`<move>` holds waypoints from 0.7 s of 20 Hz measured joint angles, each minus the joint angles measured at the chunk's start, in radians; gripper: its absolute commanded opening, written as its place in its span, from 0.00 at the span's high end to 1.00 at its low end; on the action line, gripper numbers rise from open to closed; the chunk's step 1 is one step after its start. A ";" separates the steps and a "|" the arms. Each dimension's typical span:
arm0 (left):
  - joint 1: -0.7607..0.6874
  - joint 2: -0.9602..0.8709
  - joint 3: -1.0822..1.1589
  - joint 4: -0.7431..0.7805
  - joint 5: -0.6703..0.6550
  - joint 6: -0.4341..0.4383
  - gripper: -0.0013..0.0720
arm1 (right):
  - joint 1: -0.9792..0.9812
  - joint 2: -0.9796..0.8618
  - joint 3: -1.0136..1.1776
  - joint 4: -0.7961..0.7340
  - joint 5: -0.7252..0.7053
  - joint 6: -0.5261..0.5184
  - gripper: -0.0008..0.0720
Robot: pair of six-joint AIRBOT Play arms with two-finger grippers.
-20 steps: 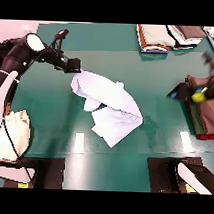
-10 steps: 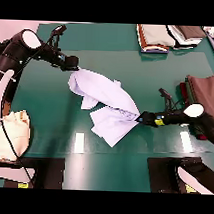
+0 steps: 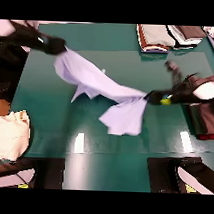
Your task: Fold the shirts.
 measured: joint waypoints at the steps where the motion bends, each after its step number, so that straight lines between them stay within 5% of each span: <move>1: 0.000 0.058 0.029 0.018 0.002 -0.002 0.94 | -0.029 0.041 0.076 -0.034 0.046 0.000 0.96; 8: -0.001 0.453 0.173 0.049 0.013 -0.012 0.94 | -0.293 0.241 0.514 -0.115 0.348 0.000 0.96; 14: 0.000 0.513 0.189 0.091 -0.016 -0.029 0.94 | -0.382 0.198 0.723 -0.091 0.490 0.026 0.96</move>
